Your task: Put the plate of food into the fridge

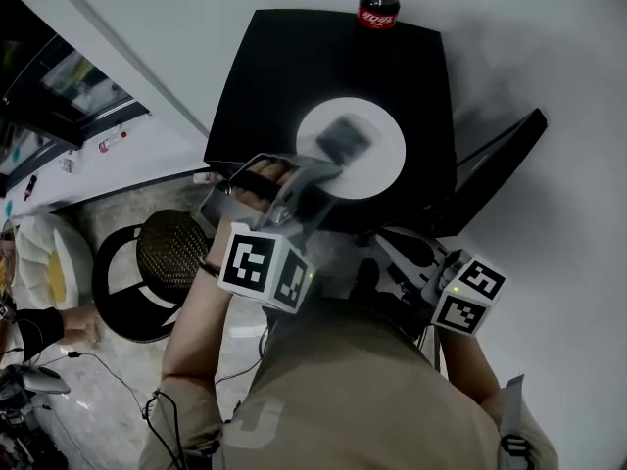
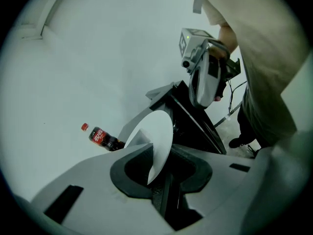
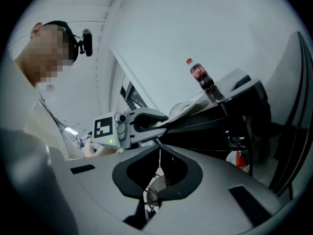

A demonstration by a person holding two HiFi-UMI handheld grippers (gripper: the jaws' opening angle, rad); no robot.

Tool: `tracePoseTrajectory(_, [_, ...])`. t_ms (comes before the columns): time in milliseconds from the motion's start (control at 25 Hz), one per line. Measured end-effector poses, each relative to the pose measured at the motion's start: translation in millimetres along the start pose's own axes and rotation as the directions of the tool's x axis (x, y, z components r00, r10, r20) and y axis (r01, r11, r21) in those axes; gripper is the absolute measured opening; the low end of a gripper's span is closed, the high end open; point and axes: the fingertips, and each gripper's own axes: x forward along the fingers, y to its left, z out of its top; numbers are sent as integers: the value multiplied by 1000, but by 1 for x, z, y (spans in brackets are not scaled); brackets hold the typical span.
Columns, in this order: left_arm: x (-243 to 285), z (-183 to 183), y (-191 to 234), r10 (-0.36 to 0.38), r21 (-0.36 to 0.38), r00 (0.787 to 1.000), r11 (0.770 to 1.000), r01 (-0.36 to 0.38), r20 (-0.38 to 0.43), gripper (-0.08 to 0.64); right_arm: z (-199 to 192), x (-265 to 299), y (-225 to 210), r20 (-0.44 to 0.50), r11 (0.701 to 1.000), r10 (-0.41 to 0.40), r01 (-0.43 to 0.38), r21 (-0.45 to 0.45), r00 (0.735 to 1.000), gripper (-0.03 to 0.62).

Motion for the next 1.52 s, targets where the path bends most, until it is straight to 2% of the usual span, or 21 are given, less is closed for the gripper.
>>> tracePoseTrajectory(200, [-4, 0, -3, 4, -3, 1000, 1000, -4, 6, 87, 16, 0, -8, 82, 991, -15, 4, 130, 997, 20])
tracePoseTrajectory(320, [-6, -1, -3, 3, -1, 1000, 1000, -3, 9, 87, 25, 1, -9, 114, 987, -26, 8, 160, 993, 25])
tracePoseTrajectory(360, [-7, 0, -4, 4, -1, 1000, 1000, -4, 11, 87, 27, 1, -10, 117, 986, -32, 12, 165, 993, 37])
tracePoseTrajectory(440, [-9, 0, -5, 4, -2, 1000, 1000, -4, 17, 87, 29, 2, -9, 127, 981, -25, 0, 196, 992, 126])
tracePoseTrajectory(560, [-13, 0, -8, 3, -3, 1000, 1000, -2, 26, 87, 34, 3, -8, 162, 958, -11, -36, 283, 987, 166])
tracePoseTrajectory(760, [-15, 0, -11, -4, 8, 999, 1000, 4, 35, 87, 44, 9, -18, 194, 922, -29, -49, 385, 981, 167])
tracePoseTrajectory(920, [-19, 1, -15, -10, 16, 999, 1000, 9, 53, 86, 49, 15, -22, 211, 906, -20, -72, 418, 977, 166])
tracePoseTrajectory(1360, [-31, 6, -25, -32, 31, 993, 999, 28, 114, 86, 42, 32, -24, 186, 880, -32, -61, 471, 982, 164])
tracePoseTrajectory(1520, [-36, 5, -27, -31, 38, 991, 999, 26, 126, 86, 40, 34, -19, 204, 867, -34, -73, 493, 978, 110])
